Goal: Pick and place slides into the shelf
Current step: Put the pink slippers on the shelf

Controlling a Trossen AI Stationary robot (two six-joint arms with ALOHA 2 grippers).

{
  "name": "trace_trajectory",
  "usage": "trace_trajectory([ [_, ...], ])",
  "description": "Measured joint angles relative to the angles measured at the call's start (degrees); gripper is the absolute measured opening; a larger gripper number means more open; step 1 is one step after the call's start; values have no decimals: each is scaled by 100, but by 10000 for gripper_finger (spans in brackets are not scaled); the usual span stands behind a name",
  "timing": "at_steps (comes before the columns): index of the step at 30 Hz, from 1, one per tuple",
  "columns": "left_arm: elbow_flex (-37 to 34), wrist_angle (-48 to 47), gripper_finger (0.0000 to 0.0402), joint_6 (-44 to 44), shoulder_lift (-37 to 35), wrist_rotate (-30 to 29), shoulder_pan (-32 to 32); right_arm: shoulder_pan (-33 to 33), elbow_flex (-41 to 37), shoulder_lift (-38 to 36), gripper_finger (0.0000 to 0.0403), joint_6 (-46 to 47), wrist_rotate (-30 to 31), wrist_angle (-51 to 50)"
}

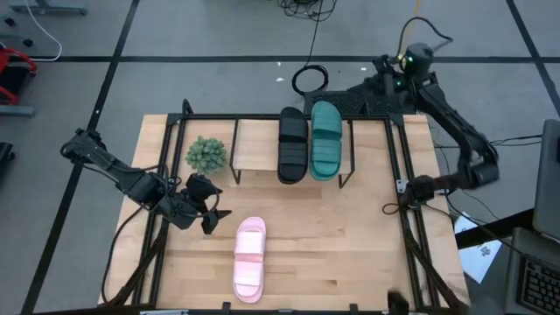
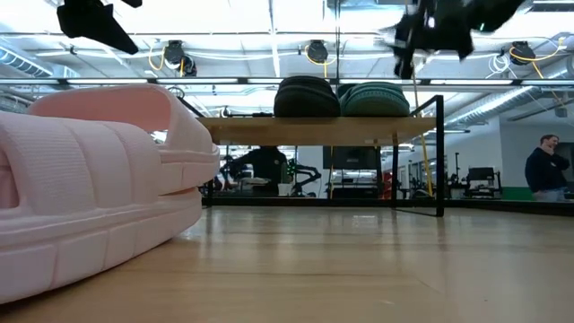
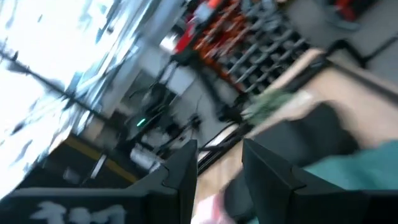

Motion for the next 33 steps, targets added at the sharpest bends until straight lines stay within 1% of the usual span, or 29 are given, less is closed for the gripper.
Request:
trace_trajectory([
  [2,0,2,376,-3,0,40,-1,394,-39,-460,118,-21,8,-187],
  [4,0,4,376,-44,0,103,-2,909,-175,-949,118,-37,223,-279],
  [7,-1,16,376,-113,0,115,-4,1807,-570,-1663,118,-103,914,-402],
  [11,0,116,376,-333,0,421,-4,2994,-1337,-2520,118,-109,1923,-527],
  [13,1,321,376,-460,49,513,-27,3537,-1767,-2893,118,-79,2527,-564],
  [16,1,773,376,-549,238,754,-133,4205,-2386,-3275,118,30,3211,-573],
  [18,3,1073,376,-588,461,923,-225,4562,-2757,-3418,118,136,3569,-562],
  [20,5,1120,376,-535,736,1070,-294,4859,-3101,-3484,118,269,3803,-338],
  [25,1,934,376,-221,1244,1214,-220,5430,-3779,-3432,118,770,3925,747],
  [29,-33,1032,376,64,1457,1300,-6,5854,-3998,-3376,118,1026,4213,1394],
  [33,-454,1487,376,206,1507,1485,232,6237,-4004,-3373,118,1025,4489,1444],
])
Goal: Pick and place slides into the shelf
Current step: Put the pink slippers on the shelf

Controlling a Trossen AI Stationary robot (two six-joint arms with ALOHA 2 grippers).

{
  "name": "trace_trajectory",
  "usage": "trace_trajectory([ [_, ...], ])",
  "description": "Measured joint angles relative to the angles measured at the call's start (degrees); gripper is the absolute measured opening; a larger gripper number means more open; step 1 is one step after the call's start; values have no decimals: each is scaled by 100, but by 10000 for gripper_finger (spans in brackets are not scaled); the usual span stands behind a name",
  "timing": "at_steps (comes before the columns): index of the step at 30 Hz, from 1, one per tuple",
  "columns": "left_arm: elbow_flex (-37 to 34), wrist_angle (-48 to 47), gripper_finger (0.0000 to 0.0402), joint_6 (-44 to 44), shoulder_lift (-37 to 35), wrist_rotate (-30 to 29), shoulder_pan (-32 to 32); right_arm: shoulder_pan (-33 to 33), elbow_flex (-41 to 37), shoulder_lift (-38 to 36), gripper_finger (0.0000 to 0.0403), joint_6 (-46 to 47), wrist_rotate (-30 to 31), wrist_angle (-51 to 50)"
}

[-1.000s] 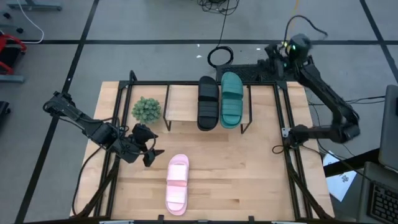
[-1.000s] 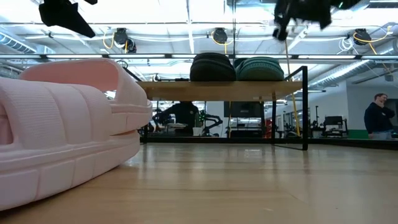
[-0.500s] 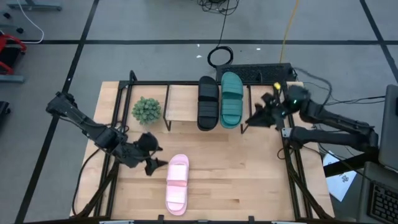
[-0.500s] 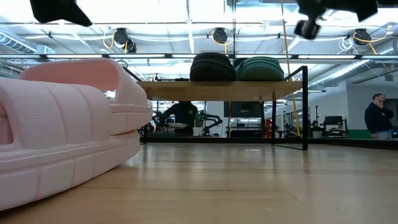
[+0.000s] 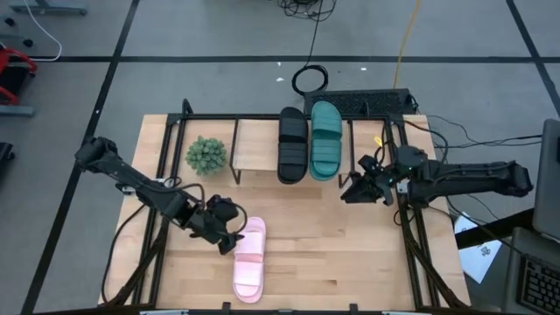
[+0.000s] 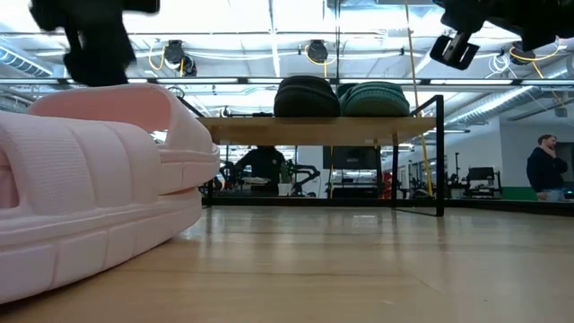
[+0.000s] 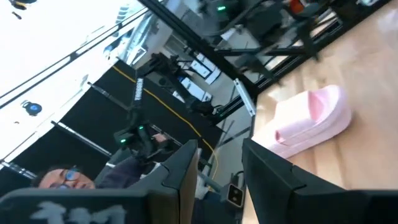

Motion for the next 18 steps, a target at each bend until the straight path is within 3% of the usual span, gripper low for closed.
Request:
trace_trajectory([
  [4,-591,307,376,-142,-113,-1,255,287,0,0,118,-2,212,143],
  [10,-1389,1730,376,202,-418,311,556,456,0,-7,118,-143,305,280],
  [14,-1731,1744,376,261,-747,227,810,461,0,-2,118,-188,344,279],
  [18,-2097,2553,376,491,-968,626,1085,461,0,-3,118,-204,456,325],
])
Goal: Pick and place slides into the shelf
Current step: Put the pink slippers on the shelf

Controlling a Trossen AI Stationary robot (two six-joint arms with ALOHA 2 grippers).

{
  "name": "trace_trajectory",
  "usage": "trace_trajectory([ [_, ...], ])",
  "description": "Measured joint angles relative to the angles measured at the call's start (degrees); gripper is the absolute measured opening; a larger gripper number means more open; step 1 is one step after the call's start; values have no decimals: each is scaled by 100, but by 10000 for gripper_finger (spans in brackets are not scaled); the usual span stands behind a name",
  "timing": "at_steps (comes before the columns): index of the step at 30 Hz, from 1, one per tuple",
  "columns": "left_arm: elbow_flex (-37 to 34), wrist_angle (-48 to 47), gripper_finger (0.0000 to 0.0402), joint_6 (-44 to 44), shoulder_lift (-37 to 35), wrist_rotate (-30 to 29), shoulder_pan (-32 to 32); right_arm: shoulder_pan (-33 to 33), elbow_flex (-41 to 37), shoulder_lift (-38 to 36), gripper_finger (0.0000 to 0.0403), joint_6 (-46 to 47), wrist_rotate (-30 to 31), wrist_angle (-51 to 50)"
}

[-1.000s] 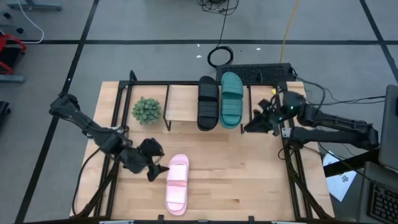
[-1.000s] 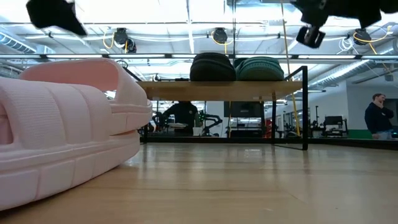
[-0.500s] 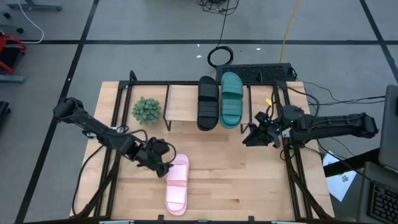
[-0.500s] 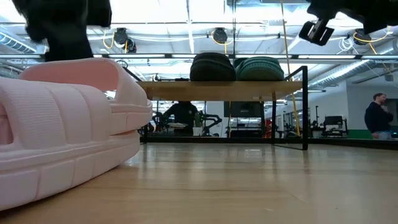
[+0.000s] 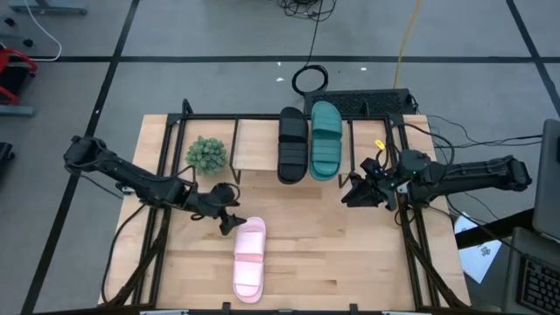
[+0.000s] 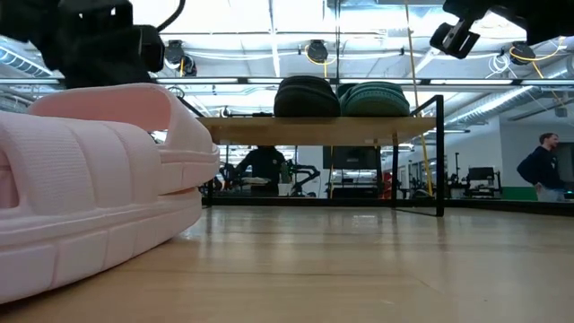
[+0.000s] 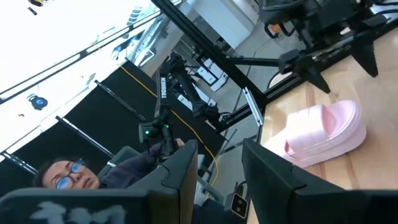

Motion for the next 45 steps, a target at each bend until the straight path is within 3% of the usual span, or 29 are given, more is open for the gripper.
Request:
trace_trajectory([
  [7,-480,974,376,48,114,246,288,0,0,-2,118,-76,4,92],
  [17,-526,1462,376,74,869,317,292,0,0,1,118,-209,131,154],
  [33,-523,2504,368,410,1637,1609,560,0,0,-2,118,-209,128,151],
  [38,-523,2698,292,457,1685,1668,556,0,0,1,118,-209,128,151],
  [45,-521,2760,102,485,1683,1807,551,0,0,0,118,-209,128,151],
])
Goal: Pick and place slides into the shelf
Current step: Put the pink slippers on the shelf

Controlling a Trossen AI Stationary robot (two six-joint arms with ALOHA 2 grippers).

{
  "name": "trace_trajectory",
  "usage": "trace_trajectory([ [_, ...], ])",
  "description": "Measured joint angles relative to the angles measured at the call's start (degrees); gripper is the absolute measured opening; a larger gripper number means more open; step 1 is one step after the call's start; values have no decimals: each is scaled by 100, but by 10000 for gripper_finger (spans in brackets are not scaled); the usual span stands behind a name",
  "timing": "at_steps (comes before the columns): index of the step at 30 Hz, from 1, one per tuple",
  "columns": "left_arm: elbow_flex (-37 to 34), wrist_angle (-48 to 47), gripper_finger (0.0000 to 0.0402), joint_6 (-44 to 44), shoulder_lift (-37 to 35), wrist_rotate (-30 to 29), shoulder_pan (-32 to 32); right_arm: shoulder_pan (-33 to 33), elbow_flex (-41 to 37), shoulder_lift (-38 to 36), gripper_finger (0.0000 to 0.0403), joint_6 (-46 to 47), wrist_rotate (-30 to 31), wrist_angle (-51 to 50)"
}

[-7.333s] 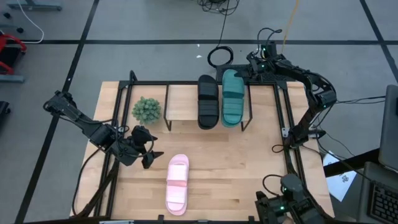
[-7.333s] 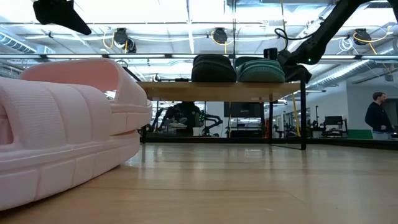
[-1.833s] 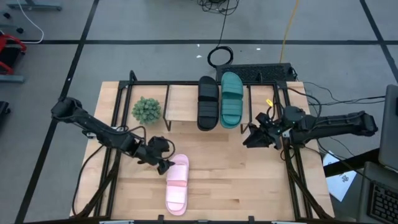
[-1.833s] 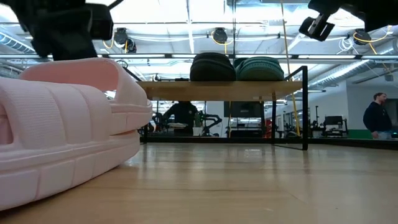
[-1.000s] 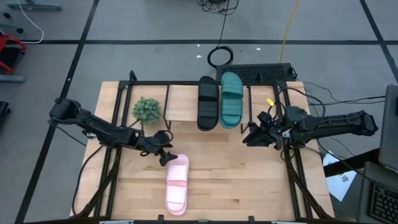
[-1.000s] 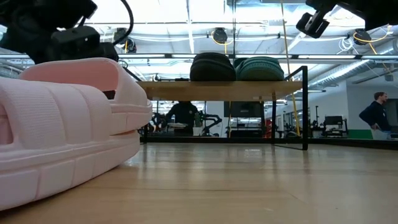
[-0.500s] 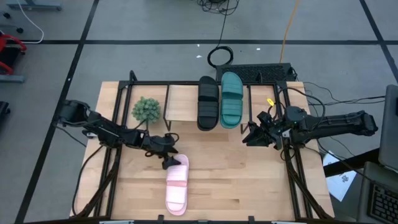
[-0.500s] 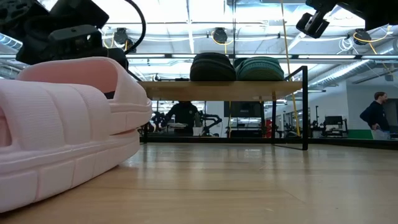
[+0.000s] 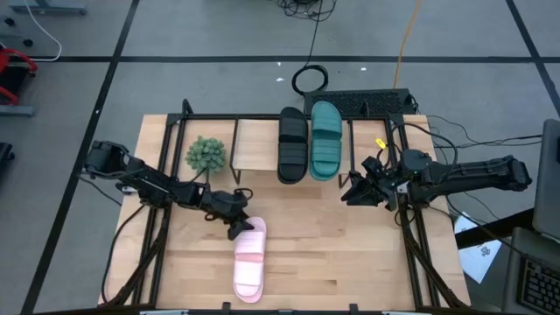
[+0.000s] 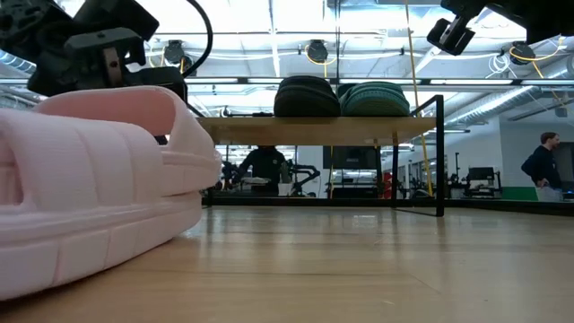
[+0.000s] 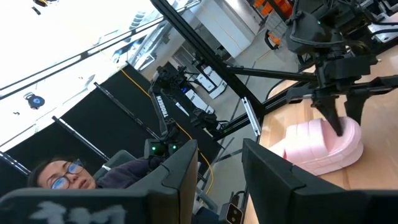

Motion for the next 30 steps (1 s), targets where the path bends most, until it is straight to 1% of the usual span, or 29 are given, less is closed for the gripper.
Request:
trace_trajectory([
  [2,0,8,43,28,-1,13,2,0,0,0,118,0,0,0],
  [3,0,34,26,44,-4,48,3,0,0,-1,118,0,-1,0],
  [4,0,83,20,54,-4,93,5,0,0,0,118,0,-1,0],
  [8,0,377,20,67,-2,388,-8,0,0,0,118,0,0,0],
  [10,0,454,17,35,1,409,-2,0,0,0,118,0,-2,0],
  [16,-2,601,17,-311,4,406,-2,-2,0,0,118,0,0,0],
  [21,-4,1123,16,-674,-4,430,-14,-1,0,-2,118,0,-2,0],
  [25,-4,1523,15,-888,-117,293,-61,-2,0,-2,118,1,-2,0],
  [30,-4,1570,15,-1072,-316,232,-87,-2,0,0,118,0,-2,-2],
])
